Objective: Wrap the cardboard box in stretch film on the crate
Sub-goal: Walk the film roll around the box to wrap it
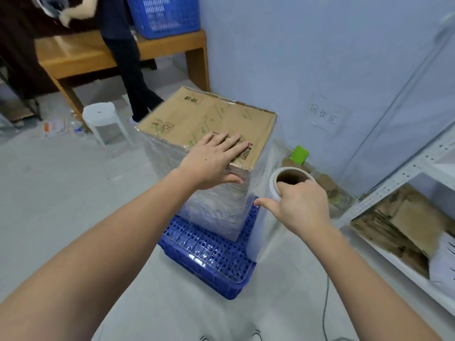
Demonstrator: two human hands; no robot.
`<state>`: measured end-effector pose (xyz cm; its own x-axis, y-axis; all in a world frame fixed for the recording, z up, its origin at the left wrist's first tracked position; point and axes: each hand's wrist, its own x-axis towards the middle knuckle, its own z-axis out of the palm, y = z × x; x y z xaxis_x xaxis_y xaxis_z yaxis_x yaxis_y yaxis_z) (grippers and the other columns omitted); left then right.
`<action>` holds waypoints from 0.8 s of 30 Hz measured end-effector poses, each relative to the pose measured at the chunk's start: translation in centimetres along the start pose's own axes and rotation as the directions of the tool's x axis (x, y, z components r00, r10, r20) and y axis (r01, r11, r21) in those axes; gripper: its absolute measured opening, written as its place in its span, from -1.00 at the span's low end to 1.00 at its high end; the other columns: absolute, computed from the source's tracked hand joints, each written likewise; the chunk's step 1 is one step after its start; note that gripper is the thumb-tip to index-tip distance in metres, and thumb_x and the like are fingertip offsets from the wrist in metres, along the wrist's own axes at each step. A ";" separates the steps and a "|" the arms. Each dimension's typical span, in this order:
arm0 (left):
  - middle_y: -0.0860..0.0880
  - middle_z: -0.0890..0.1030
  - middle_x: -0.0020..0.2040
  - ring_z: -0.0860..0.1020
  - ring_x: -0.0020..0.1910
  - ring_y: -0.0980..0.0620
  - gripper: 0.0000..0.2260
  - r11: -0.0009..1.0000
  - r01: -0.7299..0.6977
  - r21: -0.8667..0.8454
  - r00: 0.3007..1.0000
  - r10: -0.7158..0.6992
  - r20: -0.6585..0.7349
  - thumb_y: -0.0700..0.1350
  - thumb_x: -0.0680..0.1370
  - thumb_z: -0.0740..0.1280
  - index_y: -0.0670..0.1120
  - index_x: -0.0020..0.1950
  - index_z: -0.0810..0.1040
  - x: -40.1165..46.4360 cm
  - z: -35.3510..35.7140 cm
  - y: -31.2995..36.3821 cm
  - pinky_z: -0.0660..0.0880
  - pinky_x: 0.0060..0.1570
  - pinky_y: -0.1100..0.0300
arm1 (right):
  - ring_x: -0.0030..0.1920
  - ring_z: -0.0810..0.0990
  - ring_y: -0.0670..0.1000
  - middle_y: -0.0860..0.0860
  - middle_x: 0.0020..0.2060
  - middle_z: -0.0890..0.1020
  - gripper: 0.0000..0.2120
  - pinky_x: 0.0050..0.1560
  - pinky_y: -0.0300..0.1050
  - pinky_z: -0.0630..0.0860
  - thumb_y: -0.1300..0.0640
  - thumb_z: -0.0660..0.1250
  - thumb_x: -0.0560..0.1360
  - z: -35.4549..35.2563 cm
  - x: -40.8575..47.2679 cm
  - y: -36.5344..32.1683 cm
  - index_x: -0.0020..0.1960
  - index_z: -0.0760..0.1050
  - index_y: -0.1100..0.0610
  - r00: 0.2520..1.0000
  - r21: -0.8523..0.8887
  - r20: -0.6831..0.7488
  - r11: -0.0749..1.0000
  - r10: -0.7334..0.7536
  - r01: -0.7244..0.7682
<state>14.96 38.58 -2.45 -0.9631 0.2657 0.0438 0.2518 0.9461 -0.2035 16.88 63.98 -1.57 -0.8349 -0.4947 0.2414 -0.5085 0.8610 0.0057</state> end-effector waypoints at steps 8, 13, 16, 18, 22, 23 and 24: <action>-0.03 -0.01 0.70 0.04 0.66 -0.15 -0.09 1.000 0.020 0.000 1.000 -0.020 0.000 0.56 0.50 -0.04 0.07 0.70 -0.11 1.2 -0.2 0.4 0.03 0.61 -0.17 | -0.45 0.25 0.04 -0.09 -0.62 0.26 -0.47 -0.38 -0.19 0.13 -0.32 0.21 0.40 0.3 -2.1 -0.1 -0.44 0.07 0.02 0.972 -0.035 -0.059 0.973 -0.229 0.228; -0.02 -0.01 0.71 0.04 0.66 -0.14 -0.10 0.999 0.044 -0.001 0.999 -0.044 0.001 0.56 0.50 -0.04 0.09 0.69 -0.11 2.3 -0.3 0.8 0.03 0.61 -0.17 | -0.55 0.26 0.02 -0.09 -0.67 0.27 -0.55 -0.33 -0.19 0.10 -0.24 0.19 0.41 -0.6 -3.5 -1.2 -0.44 0.14 0.02 0.936 -0.043 -0.102 0.941 -0.337 0.334; -0.01 0.00 0.70 0.05 0.66 -0.14 -0.11 0.999 0.051 0.000 0.999 -0.051 0.002 0.57 0.50 -0.04 0.11 0.69 -0.11 2.4 -0.3 0.9 0.04 0.61 -0.18 | -0.51 0.22 0.03 -0.11 -0.60 0.13 -0.55 -0.35 -0.20 0.10 -0.25 0.20 0.38 -1.2 -3.5 -1.4 -0.43 0.11 0.02 0.925 0.043 -0.132 0.930 -0.357 0.365; -0.01 0.01 0.70 0.06 0.66 -0.14 -0.11 0.998 0.055 0.000 0.998 -0.055 -0.003 0.56 0.49 -0.04 0.11 0.69 -0.09 2.2 -0.2 1.0 0.05 0.60 -0.17 | -0.49 0.15 0.04 -0.11 -0.56 0.10 -0.55 -0.36 -0.18 0.12 -0.22 0.25 0.38 -1.2 -3.7 -1.6 -0.41 0.09 0.01 0.903 0.098 -0.136 0.901 -0.409 0.423; -0.01 0.03 0.70 0.08 0.66 -0.14 -0.12 0.998 0.059 -0.014 0.998 -0.059 -0.019 0.55 0.49 -0.02 0.11 0.69 -0.06 1.7 0.0 0.9 0.05 0.60 -0.16 | -0.48 0.13 0.06 -0.10 -0.54 0.13 -0.55 -0.39 -0.13 0.31 -0.20 0.31 0.40 -1.4 -3.8 -2.6 -0.40 0.13 0.00 0.848 0.164 -0.107 0.832 -0.520 0.531; -0.01 0.04 0.70 0.08 0.66 -0.14 -0.12 0.998 0.061 -0.016 0.998 -0.061 -0.020 0.55 0.49 -0.02 0.12 0.69 -0.06 1.6 0.0 0.8 0.04 0.60 -0.16 | -0.47 0.14 0.06 -0.11 -0.54 0.14 -0.55 -0.38 -0.12 0.34 -0.21 0.31 0.40 -1.3 -3.7 -2.6 -0.39 0.15 -0.01 0.835 0.170 -0.090 0.817 -0.543 0.550; -0.01 0.04 0.70 0.09 0.65 -0.14 -0.12 0.998 0.061 -0.016 0.998 -0.061 -0.021 0.56 0.49 -0.01 0.12 0.69 -0.05 1.5 0.0 0.7 0.04 0.60 -0.16 | -0.47 0.15 0.05 -0.11 -0.55 0.17 -0.56 -0.36 -0.12 0.36 -0.23 0.30 0.41 -1.3 -3.7 -2.7 -0.40 0.17 -0.01 0.821 0.173 -0.066 0.804 -0.567 0.569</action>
<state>13.69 39.66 -2.56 -0.9745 0.2110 0.0768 0.1941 0.9634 -0.1850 21.57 63.62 -1.23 -0.3834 -0.8865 0.2590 -0.9203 0.3904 -0.0262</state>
